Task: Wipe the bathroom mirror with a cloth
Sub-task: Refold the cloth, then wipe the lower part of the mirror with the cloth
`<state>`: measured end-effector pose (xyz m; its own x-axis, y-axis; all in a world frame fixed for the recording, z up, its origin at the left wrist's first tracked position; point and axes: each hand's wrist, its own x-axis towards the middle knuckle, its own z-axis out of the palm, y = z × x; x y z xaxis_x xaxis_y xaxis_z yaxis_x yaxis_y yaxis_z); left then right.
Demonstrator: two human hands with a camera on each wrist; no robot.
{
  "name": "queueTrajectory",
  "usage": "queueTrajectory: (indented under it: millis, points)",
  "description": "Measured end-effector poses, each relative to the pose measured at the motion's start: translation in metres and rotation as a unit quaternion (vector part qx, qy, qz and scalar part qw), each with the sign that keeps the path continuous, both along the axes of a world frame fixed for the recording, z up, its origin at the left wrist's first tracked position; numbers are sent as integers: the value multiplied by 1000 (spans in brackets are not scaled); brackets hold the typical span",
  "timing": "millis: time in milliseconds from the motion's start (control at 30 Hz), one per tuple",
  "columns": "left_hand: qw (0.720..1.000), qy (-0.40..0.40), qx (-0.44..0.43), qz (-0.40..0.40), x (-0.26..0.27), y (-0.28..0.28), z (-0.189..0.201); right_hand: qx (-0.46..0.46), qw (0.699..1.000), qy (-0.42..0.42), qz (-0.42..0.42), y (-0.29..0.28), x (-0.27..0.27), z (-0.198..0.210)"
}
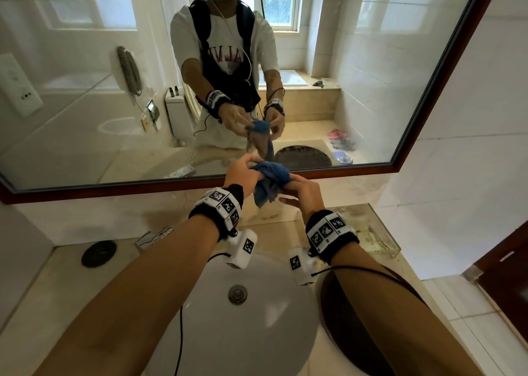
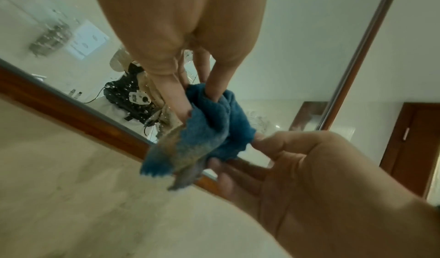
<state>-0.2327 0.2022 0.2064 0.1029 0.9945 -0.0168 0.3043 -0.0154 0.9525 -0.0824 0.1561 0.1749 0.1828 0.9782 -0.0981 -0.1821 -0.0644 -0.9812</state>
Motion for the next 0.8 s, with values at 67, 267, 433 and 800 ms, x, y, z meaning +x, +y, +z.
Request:
queueTrajectory:
  millis: [67, 267, 433, 800]
  points:
    - [998, -51, -26, -5, 5, 0, 4, -16, 998, 53, 6, -1, -2, -1]
    - [994, -68, -53, -70, 17, -3, 5, -8, 992, 127, 15, 3, -6, 4]
    - [989, -77, -67, -103, 20, -2, 4, -16, 988, 154, -29, 14, 6, -2]
    - [947, 239, 192, 99, 25, 26, 8, -29, 950, 91, -297, 58, 68, -8]
